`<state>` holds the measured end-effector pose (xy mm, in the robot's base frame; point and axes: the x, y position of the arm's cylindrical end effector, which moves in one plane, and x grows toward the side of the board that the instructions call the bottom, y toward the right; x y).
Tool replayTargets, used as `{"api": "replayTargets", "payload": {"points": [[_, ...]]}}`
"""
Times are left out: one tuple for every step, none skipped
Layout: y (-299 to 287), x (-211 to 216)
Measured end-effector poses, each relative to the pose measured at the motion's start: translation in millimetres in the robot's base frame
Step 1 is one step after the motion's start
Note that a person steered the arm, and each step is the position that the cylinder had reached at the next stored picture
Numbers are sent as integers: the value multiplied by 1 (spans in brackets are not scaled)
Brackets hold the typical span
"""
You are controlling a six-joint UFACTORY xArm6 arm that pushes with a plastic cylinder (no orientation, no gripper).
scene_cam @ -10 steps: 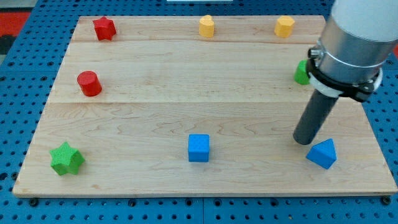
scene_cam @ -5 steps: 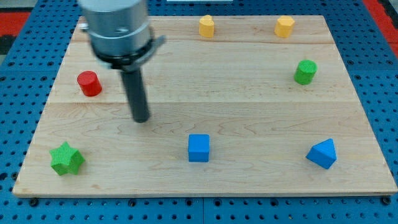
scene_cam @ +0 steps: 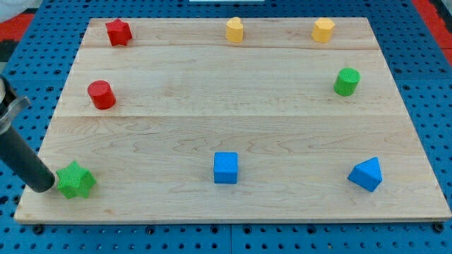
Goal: Place the green star to the horizontal right of the red circle
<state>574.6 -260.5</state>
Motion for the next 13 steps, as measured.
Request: {"api": "replayTargets", "payload": {"points": [[26, 7], [42, 3], [51, 0], [72, -7], [123, -9], [161, -15], [157, -43], [120, -47], [92, -55], [121, -109], [158, -154], [148, -115], [143, -58]]}}
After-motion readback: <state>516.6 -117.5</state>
